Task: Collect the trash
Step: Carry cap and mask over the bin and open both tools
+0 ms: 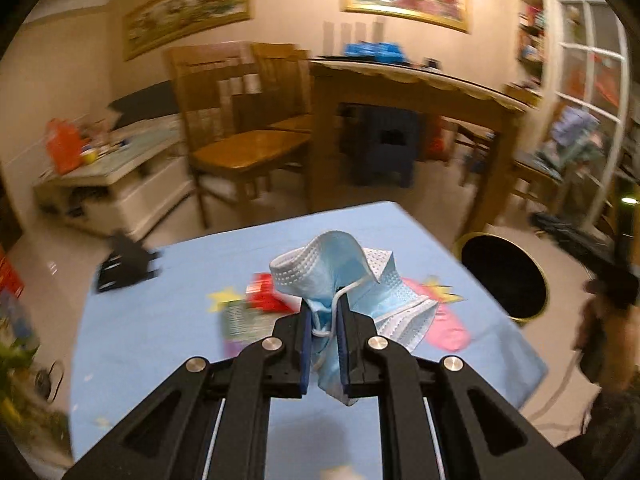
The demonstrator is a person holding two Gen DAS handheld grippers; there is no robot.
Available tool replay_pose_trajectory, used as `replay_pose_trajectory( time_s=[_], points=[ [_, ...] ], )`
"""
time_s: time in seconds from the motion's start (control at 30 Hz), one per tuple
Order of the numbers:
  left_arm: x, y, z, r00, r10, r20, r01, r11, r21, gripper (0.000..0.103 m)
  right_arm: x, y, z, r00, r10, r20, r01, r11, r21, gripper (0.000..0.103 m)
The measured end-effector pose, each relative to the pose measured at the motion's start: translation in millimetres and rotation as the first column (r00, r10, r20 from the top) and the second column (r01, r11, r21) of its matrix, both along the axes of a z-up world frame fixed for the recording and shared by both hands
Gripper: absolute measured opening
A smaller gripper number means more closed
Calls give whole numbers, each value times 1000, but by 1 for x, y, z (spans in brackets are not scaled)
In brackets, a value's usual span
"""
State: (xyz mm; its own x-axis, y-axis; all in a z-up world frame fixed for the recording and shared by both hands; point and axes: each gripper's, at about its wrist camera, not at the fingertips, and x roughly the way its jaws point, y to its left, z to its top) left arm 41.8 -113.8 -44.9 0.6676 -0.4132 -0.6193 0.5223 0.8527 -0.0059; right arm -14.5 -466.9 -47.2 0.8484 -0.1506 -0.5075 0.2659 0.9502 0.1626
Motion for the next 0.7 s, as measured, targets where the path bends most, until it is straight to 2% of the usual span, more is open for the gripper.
replay_pose_trajectory(
  time_s=[0.07,0.13,0.17,0.2,0.23,0.27,0.33,0.4,0.7],
  points=[
    [-4,-31,-3,998,-56,-1,56,998,14,10,-1,-28,-10,998,-54,-20,55,997,50,21],
    [-7,-55,-6,996,-93,-1,93,995,20,10,6,-48,-18,994,-83,-66,88,993,75,26],
    [-7,-71,-8,993,-116,-7,116,993,21,10,8,-58,-28,989,-110,-104,118,990,75,51],
    [-5,-82,-9,991,-132,-14,132,991,21,10,8,-67,-36,981,-142,-130,153,985,75,83],
    [-3,-92,-10,989,-147,-20,147,989,18,10,8,-75,-42,973,-171,-155,186,979,87,88],
    [-3,-107,-11,986,-165,-24,166,986,18,10,6,-84,-46,970,-183,-159,203,972,118,87],
    [-6,-125,-13,983,-184,-23,184,983,26,10,-6,-102,-42,971,-212,-106,229,954,191,86],
    [-5,-147,-18,978,-204,-35,205,978,33,10,-21,-112,-36,961,-270,-58,276,933,231,91],
    [-2,-228,-40,956,-285,-72,290,954,79,10,-77,-130,-12,914,-398,81,364,891,272,95]
  ],
)
